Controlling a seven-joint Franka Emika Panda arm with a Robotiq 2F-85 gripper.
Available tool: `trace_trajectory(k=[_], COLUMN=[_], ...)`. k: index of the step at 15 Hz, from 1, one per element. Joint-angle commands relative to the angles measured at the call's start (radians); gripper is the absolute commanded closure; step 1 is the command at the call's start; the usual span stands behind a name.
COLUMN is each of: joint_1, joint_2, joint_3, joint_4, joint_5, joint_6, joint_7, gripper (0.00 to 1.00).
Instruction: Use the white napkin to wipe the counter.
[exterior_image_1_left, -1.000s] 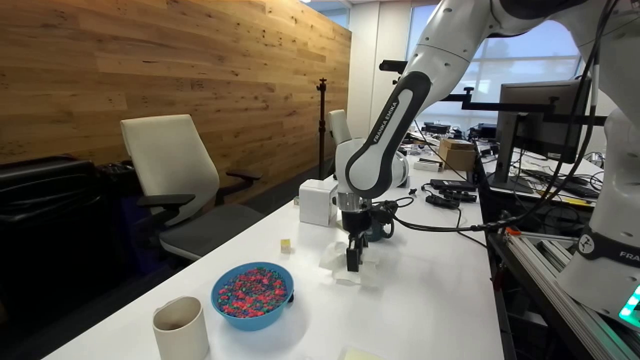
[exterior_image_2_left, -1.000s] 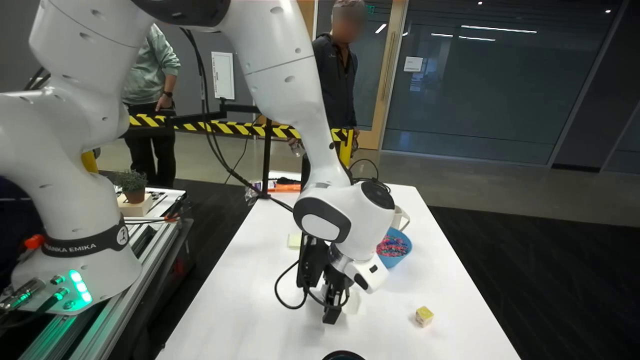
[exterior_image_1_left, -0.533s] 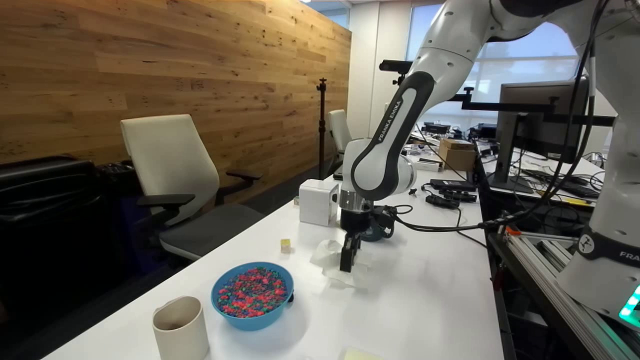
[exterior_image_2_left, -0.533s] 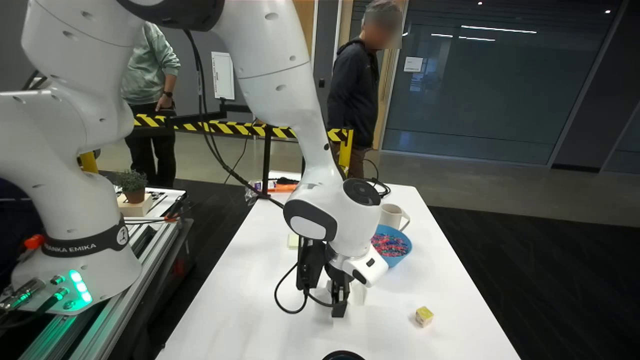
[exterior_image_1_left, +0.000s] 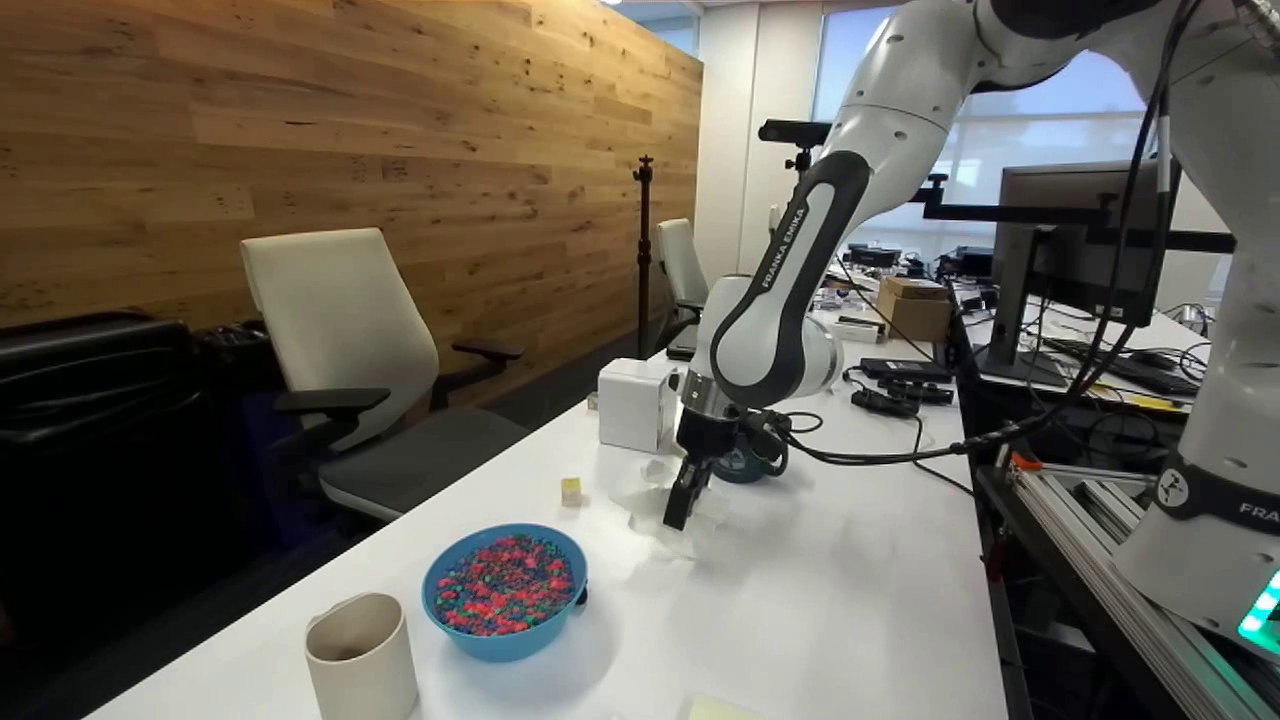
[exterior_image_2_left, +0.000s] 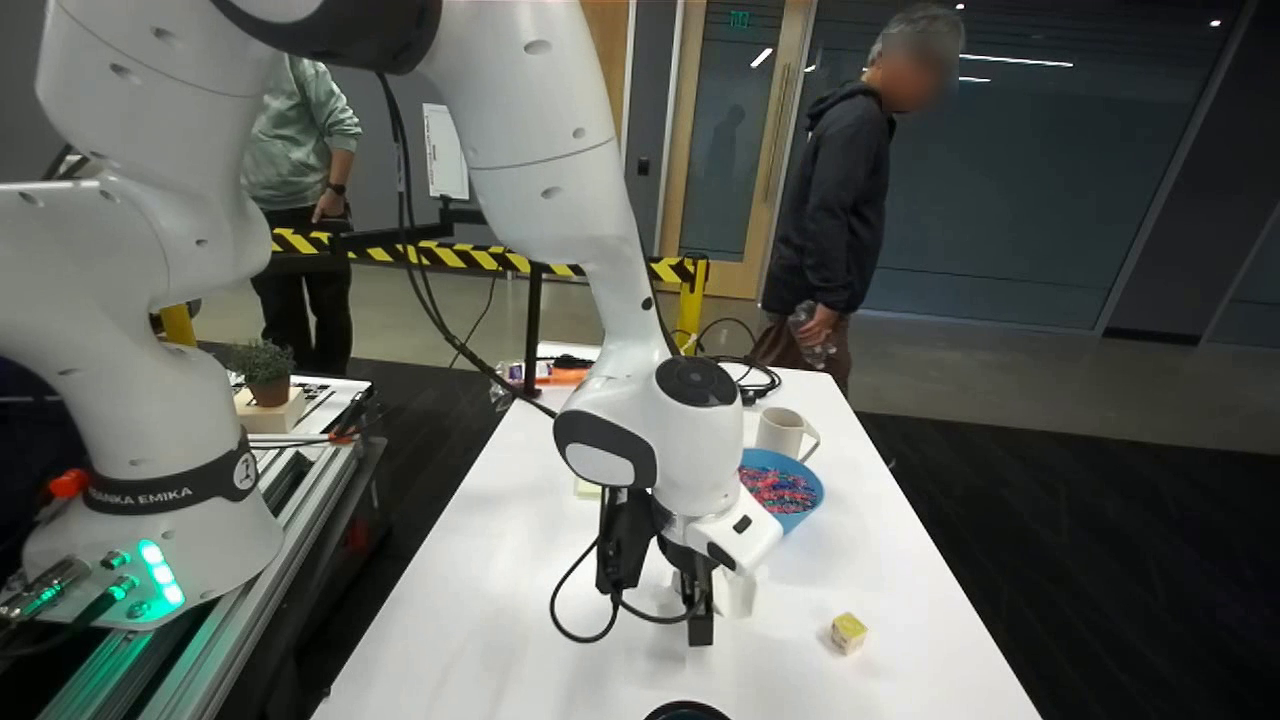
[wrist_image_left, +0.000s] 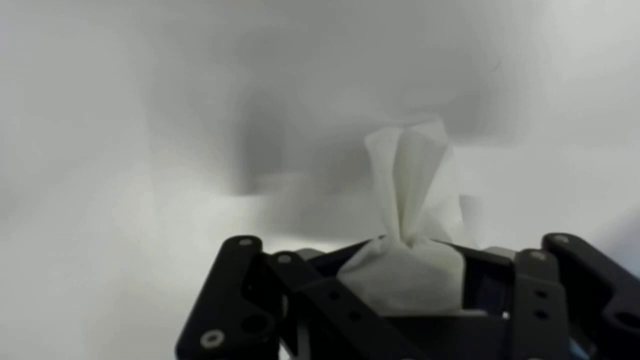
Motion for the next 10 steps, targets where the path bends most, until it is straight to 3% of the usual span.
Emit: trace_trajectory(k=[1, 2, 5, 8, 10], joint_1=[-0.114, -0.125, 0.043, 0.075, 0.063], joint_2=[0.071, 0.086, 0.042, 0.046, 0.040], joint_3=[0.114, 0.119, -0.091, -0.151, -0.144], joint_4=[-0.002, 0.001, -0.021, -0.014, -0.012], joint_5=[-0.056, -0.104, -0.176, -0.225, -0.247], joint_6=[0.258, 0.307, 0.242, 0.155, 0.083], joint_7=[0.014, 0.050, 0.148, 0.165, 0.152], gripper=[1.00, 1.00, 1.00, 1.00, 1.00])
